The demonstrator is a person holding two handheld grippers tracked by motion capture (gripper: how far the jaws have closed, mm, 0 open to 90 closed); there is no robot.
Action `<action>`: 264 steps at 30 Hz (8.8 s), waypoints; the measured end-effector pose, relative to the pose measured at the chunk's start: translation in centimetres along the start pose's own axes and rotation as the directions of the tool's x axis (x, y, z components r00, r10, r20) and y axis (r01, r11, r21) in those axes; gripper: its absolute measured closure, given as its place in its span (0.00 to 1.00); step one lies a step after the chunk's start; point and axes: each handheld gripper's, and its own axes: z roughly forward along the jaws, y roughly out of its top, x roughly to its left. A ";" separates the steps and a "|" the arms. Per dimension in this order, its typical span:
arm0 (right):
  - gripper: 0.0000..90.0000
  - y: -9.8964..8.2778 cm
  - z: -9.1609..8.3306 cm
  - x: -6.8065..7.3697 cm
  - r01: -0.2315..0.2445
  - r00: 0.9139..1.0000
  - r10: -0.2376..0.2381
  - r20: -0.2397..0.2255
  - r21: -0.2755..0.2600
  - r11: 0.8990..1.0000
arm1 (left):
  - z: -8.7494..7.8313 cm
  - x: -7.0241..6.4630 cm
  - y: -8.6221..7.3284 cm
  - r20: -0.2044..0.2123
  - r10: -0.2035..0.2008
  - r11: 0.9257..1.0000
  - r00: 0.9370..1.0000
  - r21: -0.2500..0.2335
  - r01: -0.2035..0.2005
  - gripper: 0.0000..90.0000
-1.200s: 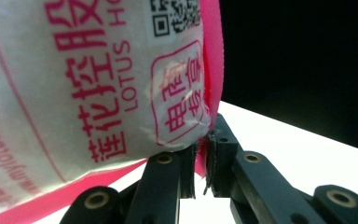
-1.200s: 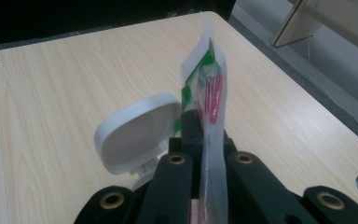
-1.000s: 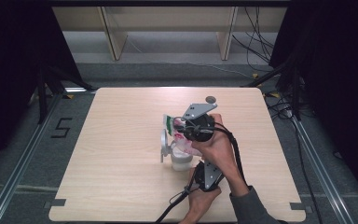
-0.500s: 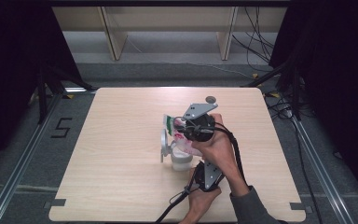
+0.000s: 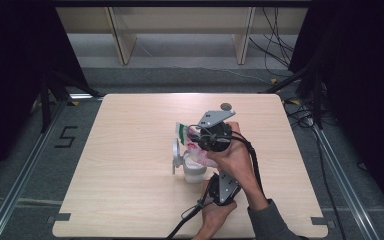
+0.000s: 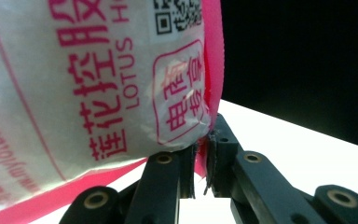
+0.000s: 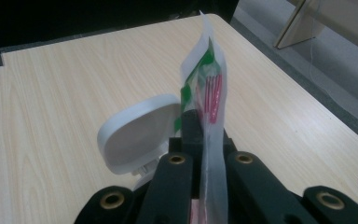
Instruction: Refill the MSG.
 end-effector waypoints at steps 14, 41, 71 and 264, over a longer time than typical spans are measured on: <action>1.00 -0.1 -0.2 -0.2 -0.003 1.000 0.004 0.008 -0.027 1.000 | 0.0 0.0 -0.1 0.003 0.002 1.000 1.000 0.001 -0.002 0.92; 1.00 0.0 -0.3 -0.2 0.015 1.000 -0.015 0.004 -0.038 0.999 | -0.1 0.2 0.0 0.004 0.003 1.000 1.000 0.003 -0.003 0.92; 1.00 -2.0 -4.1 -1.3 0.000 0.998 -0.011 -0.056 -0.194 0.981 | -2.3 1.6 -1.2 0.008 0.100 0.990 0.995 0.103 -0.100 0.90; 0.69 -21.6 -6.5 -10.2 -0.400 0.821 0.419 0.389 -0.132 0.907 | -13.5 9.5 0.1 -0.108 0.068 0.982 0.992 0.181 -0.048 0.45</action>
